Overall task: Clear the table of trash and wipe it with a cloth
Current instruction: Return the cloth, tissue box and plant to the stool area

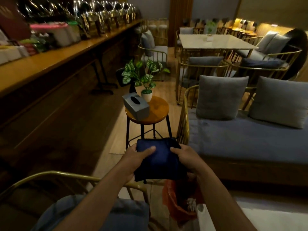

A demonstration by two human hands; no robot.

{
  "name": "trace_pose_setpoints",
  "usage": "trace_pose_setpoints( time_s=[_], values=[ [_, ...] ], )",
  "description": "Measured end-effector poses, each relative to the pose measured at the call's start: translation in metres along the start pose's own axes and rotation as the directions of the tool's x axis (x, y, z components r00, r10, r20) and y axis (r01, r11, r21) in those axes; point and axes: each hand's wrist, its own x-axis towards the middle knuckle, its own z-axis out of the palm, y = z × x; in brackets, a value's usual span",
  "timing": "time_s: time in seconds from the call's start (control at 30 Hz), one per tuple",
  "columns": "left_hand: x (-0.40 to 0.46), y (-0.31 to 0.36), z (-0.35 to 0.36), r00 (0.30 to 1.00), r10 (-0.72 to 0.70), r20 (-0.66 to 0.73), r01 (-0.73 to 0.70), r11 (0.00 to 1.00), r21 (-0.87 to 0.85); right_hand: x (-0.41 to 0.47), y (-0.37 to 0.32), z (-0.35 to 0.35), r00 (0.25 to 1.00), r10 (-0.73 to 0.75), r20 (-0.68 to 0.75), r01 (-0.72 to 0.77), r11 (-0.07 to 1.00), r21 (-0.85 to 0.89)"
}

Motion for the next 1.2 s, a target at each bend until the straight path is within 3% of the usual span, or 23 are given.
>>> trace_pose_setpoints(
  time_s=[0.1, 0.33, 0.53, 0.7, 0.77, 0.87, 0.93, 1.0, 1.1, 1.2],
  values=[
    [0.015, 0.012, -0.004, 0.999, 0.035, 0.014, -0.036, 0.999, 0.035, 0.027, -0.007, 0.003, 0.999, -0.005, -0.037, 0.002, 0.996, -0.084],
    [0.088, 0.034, 0.004, 0.988, 0.081, -0.132, -0.066, 0.991, 0.118, 0.104, -0.03, -0.007, 0.995, -0.056, -0.077, 0.045, 0.989, -0.139],
    [0.19, 0.068, 0.022, 0.972, -0.01, -0.234, 0.022, 0.999, 0.049, 0.193, -0.061, -0.05, 0.999, -0.035, -0.035, 0.032, 0.996, -0.082],
    [0.284, 0.101, 0.041, 0.962, -0.191, -0.192, 0.164, 0.975, -0.15, 0.294, -0.08, -0.088, 1.0, -0.003, -0.009, 0.002, 0.997, -0.081],
    [0.32, 0.108, 0.049, 0.956, -0.226, -0.185, 0.2, 0.968, -0.15, 0.336, -0.084, -0.098, 1.0, 0.01, -0.023, -0.012, 0.996, -0.093],
    [0.376, 0.114, 0.062, 0.946, -0.176, -0.273, 0.164, 0.984, -0.065, 0.396, -0.089, -0.106, 0.999, 0.03, -0.042, -0.034, 0.995, -0.099],
    [0.408, 0.119, 0.071, 0.926, -0.052, -0.374, 0.115, 0.982, 0.147, 0.436, -0.092, -0.109, 0.997, 0.032, -0.065, -0.041, 0.991, -0.129],
    [0.432, 0.127, 0.079, 0.905, 0.106, -0.411, 0.065, 0.922, 0.381, 0.474, -0.096, -0.11, 0.997, 0.021, -0.074, -0.032, 0.988, -0.153],
    [0.456, 0.141, 0.081, 0.869, 0.261, -0.422, -0.006, 0.856, 0.517, 0.519, -0.104, -0.105, 0.994, -0.012, -0.11, -0.007, 0.986, -0.169],
    [0.47, 0.141, 0.081, 0.875, 0.308, -0.372, 0.069, 0.682, 0.728, 0.55, -0.106, -0.098, 0.992, -0.099, -0.083, 0.075, 0.966, -0.247]
  ],
)
